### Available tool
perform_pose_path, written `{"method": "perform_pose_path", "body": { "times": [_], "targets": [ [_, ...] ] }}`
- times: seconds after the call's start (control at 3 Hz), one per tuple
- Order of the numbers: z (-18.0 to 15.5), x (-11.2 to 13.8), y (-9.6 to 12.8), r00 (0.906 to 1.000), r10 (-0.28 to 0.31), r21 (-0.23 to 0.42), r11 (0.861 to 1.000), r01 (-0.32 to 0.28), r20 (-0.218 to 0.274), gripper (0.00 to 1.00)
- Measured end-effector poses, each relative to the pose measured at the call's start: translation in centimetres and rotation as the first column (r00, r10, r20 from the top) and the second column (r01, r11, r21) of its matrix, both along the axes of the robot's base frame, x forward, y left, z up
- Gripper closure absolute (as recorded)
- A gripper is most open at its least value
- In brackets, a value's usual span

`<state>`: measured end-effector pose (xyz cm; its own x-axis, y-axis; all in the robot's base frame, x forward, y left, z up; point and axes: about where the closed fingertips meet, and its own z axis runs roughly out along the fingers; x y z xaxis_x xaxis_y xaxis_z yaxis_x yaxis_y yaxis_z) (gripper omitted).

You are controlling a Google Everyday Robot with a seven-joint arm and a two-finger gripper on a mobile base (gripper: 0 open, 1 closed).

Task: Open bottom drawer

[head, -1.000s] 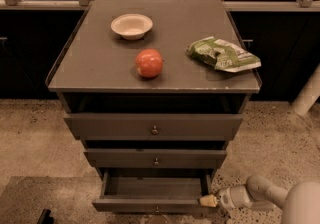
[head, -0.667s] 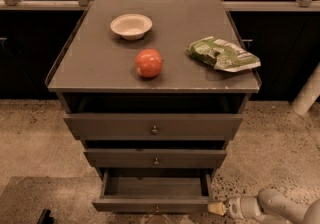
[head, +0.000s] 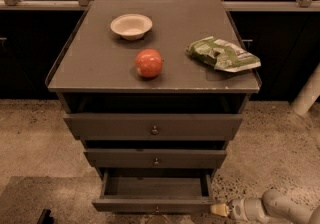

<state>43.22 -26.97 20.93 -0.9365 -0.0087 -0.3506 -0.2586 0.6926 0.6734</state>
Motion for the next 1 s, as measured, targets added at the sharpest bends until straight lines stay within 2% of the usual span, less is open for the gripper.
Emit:
{"method": "perform_pose_path", "body": {
  "times": [0.67,1.0],
  "targets": [
    [0.00,0.00,0.01,1.0000,0.000,0.000,1.000,0.000,0.000,0.14],
    [0.00,0.00,0.01,1.0000,0.000,0.000,1.000,0.000,0.000,0.00]
  ]
}}
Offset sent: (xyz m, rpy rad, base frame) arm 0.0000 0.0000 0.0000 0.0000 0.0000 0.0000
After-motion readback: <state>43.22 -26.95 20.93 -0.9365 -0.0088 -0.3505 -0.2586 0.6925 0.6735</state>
